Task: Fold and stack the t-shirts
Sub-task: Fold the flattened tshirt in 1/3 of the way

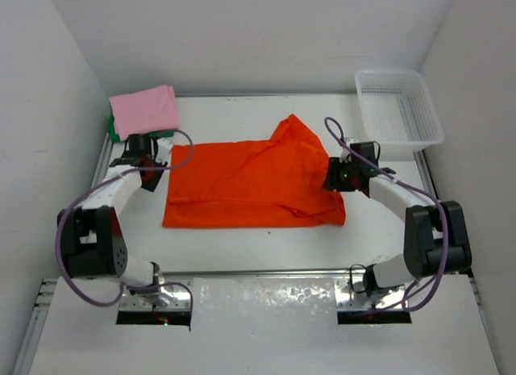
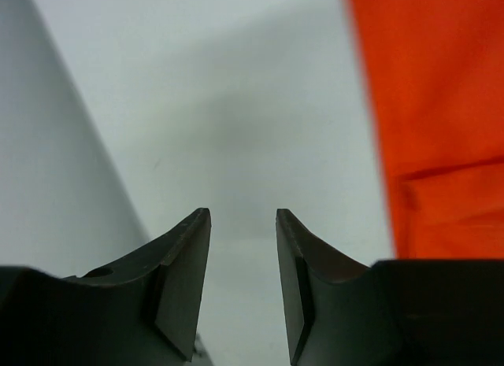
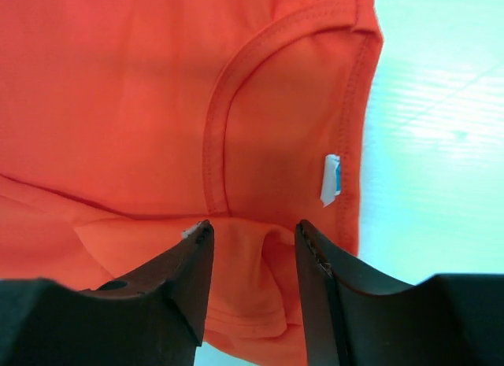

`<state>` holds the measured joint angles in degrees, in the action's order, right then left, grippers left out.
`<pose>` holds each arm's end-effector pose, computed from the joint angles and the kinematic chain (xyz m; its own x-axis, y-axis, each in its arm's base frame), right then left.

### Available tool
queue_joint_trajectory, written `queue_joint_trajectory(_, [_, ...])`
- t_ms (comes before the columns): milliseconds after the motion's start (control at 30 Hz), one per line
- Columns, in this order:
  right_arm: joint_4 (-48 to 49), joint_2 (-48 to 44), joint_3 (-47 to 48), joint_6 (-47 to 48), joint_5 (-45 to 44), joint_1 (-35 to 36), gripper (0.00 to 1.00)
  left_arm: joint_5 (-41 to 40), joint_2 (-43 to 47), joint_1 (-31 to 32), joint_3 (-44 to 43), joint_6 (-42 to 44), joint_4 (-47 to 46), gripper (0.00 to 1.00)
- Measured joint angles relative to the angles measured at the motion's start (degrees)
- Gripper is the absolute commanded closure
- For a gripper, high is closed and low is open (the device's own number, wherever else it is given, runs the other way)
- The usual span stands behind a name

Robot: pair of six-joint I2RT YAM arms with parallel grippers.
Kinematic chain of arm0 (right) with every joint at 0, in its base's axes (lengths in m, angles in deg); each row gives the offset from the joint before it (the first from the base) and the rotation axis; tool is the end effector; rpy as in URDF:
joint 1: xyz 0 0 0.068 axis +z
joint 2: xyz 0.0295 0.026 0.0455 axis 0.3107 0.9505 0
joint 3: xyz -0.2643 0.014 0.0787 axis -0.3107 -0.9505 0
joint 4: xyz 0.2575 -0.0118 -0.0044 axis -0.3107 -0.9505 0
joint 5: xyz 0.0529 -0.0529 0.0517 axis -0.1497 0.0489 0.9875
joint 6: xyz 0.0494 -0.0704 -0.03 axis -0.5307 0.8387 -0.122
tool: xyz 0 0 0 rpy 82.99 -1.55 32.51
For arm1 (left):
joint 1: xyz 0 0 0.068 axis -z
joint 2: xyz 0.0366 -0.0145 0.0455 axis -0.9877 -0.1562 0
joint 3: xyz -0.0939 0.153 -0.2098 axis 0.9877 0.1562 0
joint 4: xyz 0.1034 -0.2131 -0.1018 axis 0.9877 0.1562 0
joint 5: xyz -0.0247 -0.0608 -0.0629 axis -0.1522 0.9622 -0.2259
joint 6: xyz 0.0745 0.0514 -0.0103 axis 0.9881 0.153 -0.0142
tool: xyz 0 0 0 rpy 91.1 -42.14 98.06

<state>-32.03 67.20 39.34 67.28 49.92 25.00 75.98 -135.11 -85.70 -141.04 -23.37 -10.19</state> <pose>0.3045 0.0521 0.1401 -0.8042 0.2172 -0.5533 0.0222 0.9412 0.3371 0.2977 0.0431 0.1674 -0.8397 0.4464 -0.3092 0.2972 0.8544 0.4263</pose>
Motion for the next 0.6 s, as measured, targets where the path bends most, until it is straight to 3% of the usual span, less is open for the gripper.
queue_joint_trajectory(100, [-2.8,-1.6,1.7,1.0,-1.8,0.0,0.55,7.3,5.2,2.9,0.1,1.9,1.1,0.63])
queue_joint_trajectory(200, [-5.6,-6.2,1.7,1.0,-3.5,0.0,0.71,12.2,9.5,9.4,2.0,4.0,1.7,0.67])
queue_joint_trajectory(233, [-6.1,-8.3,1.3,0.7,-4.0,0.0,0.81,14.3,9.8,11.4,2.8,4.3,1.8,0.68])
queue_joint_trajectory(400, [-2.7,-16.4,-6.9,-3.6,-2.4,0.1,0.92,19.3,3.7,12.8,6.2,3.7,3.0,0.68])
queue_joint_trajectory(600, [2.5,-6.0,-12.5,-7.1,0.0,0.3,0.97,16.3,-5.8,12.2,5.6,1.0,1.0,0.68])
